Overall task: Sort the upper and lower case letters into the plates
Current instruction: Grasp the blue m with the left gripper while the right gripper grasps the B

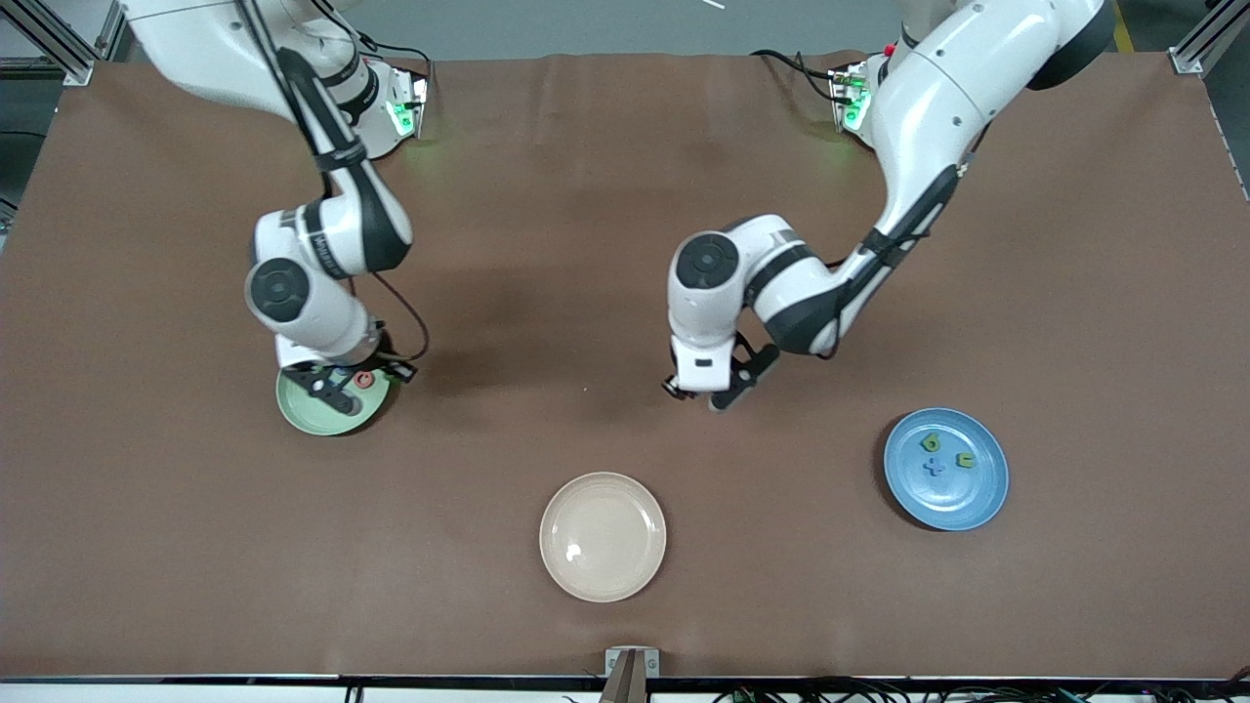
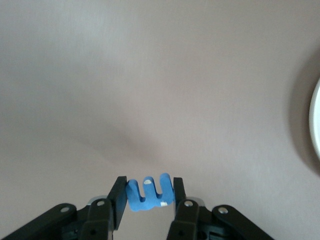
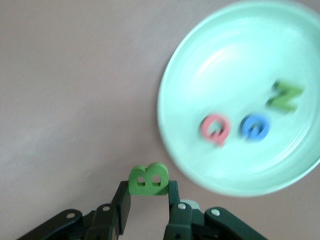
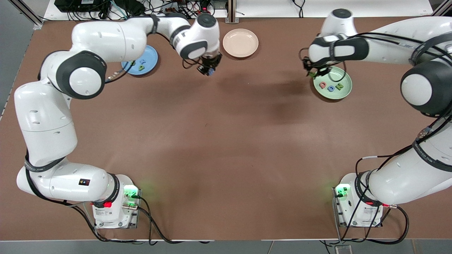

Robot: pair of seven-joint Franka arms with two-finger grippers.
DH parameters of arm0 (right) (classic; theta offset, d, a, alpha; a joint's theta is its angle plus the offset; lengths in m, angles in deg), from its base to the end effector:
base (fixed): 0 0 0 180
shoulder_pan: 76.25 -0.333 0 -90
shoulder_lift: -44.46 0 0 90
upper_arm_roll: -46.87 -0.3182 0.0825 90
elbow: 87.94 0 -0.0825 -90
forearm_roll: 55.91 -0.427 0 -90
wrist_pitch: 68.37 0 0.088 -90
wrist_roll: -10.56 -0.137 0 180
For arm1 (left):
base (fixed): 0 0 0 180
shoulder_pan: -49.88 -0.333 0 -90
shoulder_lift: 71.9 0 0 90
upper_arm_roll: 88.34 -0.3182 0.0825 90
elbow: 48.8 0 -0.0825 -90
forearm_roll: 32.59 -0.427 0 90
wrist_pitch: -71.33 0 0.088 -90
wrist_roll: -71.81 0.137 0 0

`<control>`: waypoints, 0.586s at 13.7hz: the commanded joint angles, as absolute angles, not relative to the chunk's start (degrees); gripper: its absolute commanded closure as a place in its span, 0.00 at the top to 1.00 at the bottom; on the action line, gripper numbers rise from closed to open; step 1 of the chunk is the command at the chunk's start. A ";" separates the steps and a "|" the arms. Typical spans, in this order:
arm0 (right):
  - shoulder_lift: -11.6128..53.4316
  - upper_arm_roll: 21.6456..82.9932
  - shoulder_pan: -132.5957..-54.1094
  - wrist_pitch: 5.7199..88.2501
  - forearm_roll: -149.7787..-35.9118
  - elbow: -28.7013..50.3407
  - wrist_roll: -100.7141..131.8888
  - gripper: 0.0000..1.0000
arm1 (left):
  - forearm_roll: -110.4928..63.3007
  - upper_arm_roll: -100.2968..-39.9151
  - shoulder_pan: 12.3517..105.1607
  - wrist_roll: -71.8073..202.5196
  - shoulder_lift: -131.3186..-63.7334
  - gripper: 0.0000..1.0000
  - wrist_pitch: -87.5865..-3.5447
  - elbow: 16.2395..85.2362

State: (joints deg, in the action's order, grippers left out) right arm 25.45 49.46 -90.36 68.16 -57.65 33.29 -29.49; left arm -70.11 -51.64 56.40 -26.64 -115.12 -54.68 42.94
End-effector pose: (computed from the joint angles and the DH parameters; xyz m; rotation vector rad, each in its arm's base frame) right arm 0.5851 0.1195 0.1893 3.0128 -0.7993 -0.0939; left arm 0.5870 -0.4363 0.1998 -2.9339 -1.0918 -0.1726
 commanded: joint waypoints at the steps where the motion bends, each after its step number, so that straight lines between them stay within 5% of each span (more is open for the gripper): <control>1: 25.65 48.36 -83.48 68.91 -56.79 33.01 -20.67 0.00 | -68.97 -51.26 53.24 -17.79 -114.27 0.02 -52.60 41.82; 8: 21.97 48.36 -79.95 72.07 -56.79 32.12 -16.95 0.00 | -66.08 -50.11 43.04 3.14 -112.43 0.02 -44.34 40.06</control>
